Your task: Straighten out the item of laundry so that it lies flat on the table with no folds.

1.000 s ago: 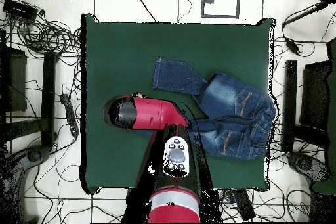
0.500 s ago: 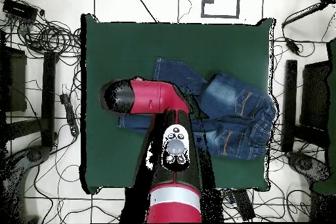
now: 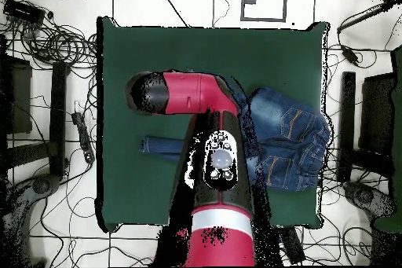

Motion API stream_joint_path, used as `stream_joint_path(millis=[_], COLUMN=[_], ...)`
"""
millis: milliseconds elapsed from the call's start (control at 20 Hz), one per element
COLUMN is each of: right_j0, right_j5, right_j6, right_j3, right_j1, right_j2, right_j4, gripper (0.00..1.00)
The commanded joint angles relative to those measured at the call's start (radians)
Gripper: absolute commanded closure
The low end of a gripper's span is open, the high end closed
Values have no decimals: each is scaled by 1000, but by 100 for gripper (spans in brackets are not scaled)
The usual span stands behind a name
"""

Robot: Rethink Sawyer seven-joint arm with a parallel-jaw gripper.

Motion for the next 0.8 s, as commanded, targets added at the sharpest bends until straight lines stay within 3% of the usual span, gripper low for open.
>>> stream_joint_path(millis=[50,450,800], right_j0=[-18,-50,-84], right_j5=[114,161,155], right_j6=[-28,-55,-65], right_j3=[-83,-160,-170], right_j1=[130,173,189], right_j2=[137,168,190], right_j4=[-40,-82,-114], gripper=[100,100,100])
